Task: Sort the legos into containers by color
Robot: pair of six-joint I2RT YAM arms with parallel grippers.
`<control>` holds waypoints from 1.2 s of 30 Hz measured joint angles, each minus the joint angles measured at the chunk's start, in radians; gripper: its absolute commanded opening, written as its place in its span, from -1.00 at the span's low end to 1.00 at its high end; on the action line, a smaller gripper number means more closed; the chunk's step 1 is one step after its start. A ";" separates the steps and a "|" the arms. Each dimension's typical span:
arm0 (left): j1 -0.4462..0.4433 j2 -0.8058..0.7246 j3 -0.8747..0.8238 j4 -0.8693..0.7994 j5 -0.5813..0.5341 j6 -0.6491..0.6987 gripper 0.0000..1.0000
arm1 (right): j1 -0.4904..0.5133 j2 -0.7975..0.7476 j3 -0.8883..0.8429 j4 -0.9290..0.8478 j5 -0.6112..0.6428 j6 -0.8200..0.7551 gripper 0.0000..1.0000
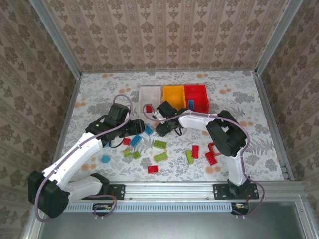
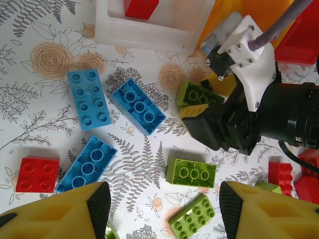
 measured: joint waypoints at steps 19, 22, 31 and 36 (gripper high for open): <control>-0.009 0.105 0.043 0.150 0.064 -0.006 0.26 | -0.114 -0.285 -0.085 0.043 0.020 0.297 -0.43; -0.017 0.142 0.073 0.165 0.071 -0.005 0.27 | -0.154 -0.203 0.011 0.034 0.027 0.354 -0.42; -0.027 0.189 0.114 0.127 0.053 0.001 0.25 | -0.201 -0.031 0.166 -0.039 0.031 0.444 0.00; -0.010 0.188 0.114 0.026 0.016 -0.003 0.23 | -0.201 -0.023 0.180 -0.065 0.031 0.451 0.29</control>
